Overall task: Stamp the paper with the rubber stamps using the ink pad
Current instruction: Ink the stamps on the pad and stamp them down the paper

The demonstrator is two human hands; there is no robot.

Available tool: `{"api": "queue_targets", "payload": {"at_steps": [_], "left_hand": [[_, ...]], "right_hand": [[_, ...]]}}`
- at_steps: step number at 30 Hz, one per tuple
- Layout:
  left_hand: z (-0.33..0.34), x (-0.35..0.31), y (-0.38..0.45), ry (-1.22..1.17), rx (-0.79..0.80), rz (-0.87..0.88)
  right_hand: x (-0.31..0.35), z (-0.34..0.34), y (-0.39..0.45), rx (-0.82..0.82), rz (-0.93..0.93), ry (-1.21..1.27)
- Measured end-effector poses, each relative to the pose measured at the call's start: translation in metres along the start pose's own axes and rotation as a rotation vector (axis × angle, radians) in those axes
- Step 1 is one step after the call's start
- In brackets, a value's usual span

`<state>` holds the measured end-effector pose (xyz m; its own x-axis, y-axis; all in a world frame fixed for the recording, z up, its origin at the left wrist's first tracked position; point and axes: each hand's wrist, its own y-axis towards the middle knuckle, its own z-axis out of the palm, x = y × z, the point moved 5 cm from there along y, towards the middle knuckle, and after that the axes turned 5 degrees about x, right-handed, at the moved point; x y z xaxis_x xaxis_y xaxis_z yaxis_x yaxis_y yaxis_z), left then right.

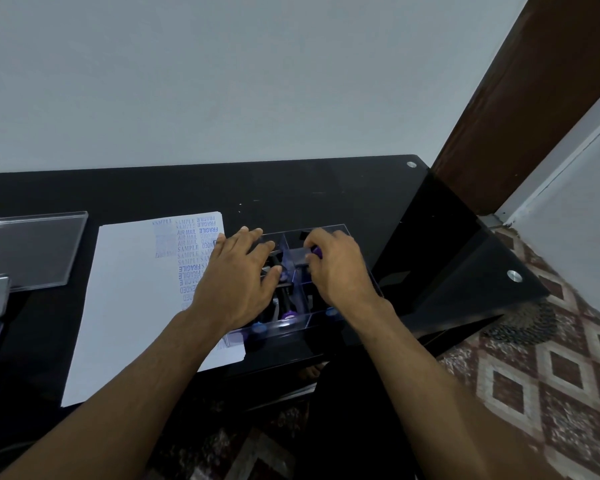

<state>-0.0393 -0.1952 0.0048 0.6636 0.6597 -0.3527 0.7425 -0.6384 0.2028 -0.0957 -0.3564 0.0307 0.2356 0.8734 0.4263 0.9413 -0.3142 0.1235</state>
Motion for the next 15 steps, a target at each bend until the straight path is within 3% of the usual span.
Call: {"api": "queue_targets", "payload": {"at_steps": [8,15], "left_hand": [[0.0,0.0,-0.001,-0.012,-0.011,0.007],[-0.008,0.001,-0.005,-0.124,-0.052,-0.018]], "right_hand": [[0.007,-0.007,-0.02,-0.156,-0.05,0.067],[0.023,-0.013,-0.03,-0.16,-0.028,0.06]]}}
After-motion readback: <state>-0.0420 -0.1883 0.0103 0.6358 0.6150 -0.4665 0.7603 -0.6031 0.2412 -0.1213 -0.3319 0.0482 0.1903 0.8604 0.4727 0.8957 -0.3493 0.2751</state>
